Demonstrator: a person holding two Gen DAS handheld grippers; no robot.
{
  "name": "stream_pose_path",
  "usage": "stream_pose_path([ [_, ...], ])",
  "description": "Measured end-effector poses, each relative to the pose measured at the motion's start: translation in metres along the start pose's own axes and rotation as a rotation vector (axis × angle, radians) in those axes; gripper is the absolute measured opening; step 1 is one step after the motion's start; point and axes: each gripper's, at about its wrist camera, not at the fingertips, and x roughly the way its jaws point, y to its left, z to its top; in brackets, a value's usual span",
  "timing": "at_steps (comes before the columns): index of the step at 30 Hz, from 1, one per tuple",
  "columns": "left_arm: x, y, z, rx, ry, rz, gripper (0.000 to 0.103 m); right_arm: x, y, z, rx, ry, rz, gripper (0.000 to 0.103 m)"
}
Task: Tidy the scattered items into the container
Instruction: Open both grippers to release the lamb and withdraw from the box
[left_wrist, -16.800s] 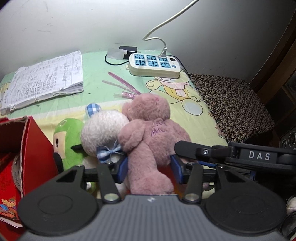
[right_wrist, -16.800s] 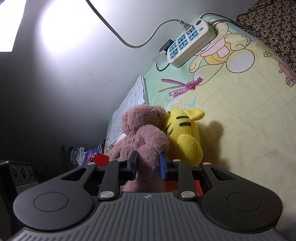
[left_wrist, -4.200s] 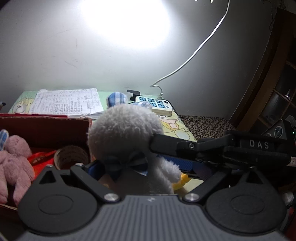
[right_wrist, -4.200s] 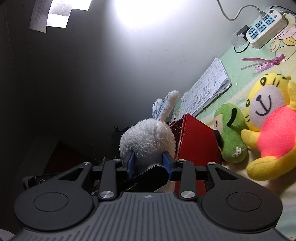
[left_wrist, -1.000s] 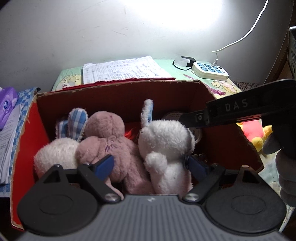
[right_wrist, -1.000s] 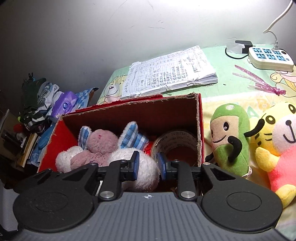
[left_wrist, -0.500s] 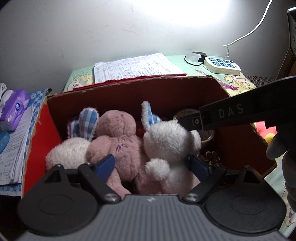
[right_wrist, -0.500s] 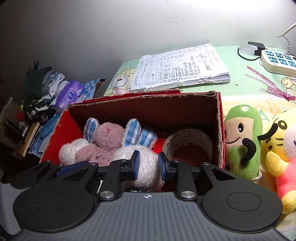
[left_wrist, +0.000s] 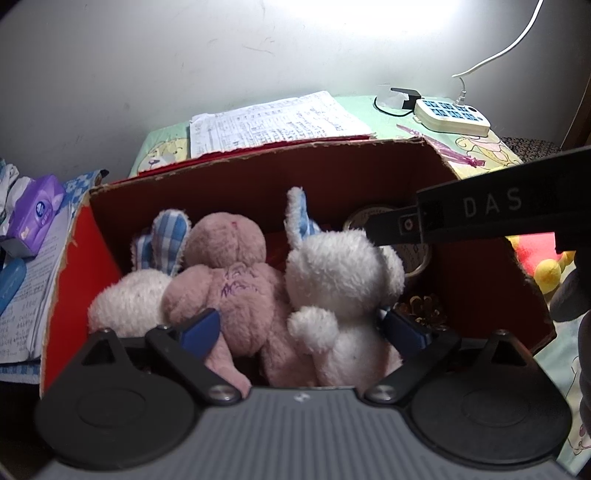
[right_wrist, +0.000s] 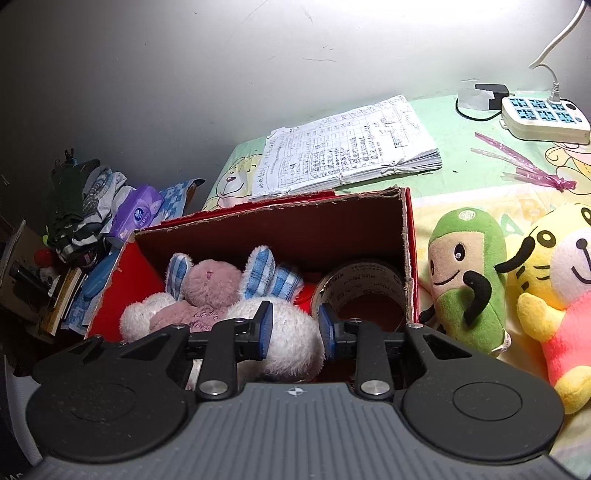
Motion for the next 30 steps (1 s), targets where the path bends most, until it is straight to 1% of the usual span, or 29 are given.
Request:
stream_pose_path([
  [6,-0.001,0.001,0.000,-0.012,0.009,0.001,0.097,-0.004,-0.003,-0.003,0.022,-0.011,0.007,0.036],
  [15,-0.010,0.000,0.000,-0.024,0.009,0.018,0.097,-0.015,-0.005,-0.006,0.035,-0.046,0.022,0.037],
  [22,-0.019,-0.006,-0.001,-0.019,-0.001,0.040,0.097,-0.024,-0.009,-0.012,0.055,-0.057,0.043,0.037],
  [30,-0.029,-0.013,-0.002,-0.026,-0.017,0.087,0.097,-0.035,-0.016,-0.017,0.076,-0.066,0.085,0.037],
])
